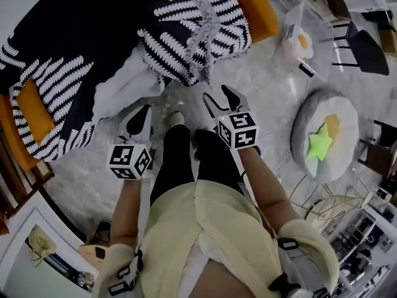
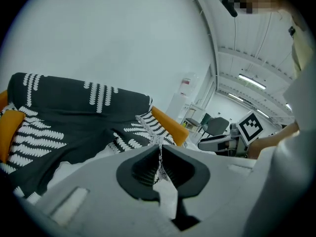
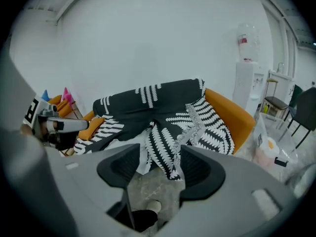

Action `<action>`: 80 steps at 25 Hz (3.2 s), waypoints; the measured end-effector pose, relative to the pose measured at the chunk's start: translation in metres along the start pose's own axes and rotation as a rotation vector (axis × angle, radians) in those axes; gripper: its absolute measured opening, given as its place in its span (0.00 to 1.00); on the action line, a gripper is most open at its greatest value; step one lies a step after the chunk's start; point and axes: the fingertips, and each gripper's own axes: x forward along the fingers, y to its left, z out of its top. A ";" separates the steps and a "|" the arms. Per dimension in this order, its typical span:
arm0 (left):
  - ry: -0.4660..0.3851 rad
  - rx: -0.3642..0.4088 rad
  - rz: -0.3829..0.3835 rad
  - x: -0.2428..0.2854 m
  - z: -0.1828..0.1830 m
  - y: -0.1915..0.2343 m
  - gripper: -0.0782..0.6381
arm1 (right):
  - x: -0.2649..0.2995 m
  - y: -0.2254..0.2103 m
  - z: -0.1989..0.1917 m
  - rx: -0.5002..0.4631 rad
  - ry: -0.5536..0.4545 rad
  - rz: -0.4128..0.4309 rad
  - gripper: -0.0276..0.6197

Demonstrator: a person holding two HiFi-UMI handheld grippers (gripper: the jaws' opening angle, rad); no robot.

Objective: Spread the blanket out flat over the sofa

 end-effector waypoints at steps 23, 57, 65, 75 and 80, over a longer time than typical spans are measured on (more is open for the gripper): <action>0.086 -0.099 0.135 0.125 -0.040 0.041 0.14 | 0.169 -0.101 -0.043 0.086 0.187 0.045 0.54; 0.155 -0.224 0.231 0.205 -0.082 0.087 0.12 | 0.301 -0.115 -0.077 0.207 0.319 0.150 0.64; 0.151 -0.236 0.235 0.201 -0.085 0.088 0.12 | 0.310 -0.120 -0.082 0.171 0.352 0.091 0.61; 0.144 -0.231 0.216 0.198 -0.087 0.084 0.12 | 0.307 -0.133 -0.086 0.158 0.355 0.031 0.44; 0.146 -0.227 0.212 0.193 -0.088 0.081 0.12 | 0.306 -0.148 -0.089 0.129 0.355 -0.044 0.25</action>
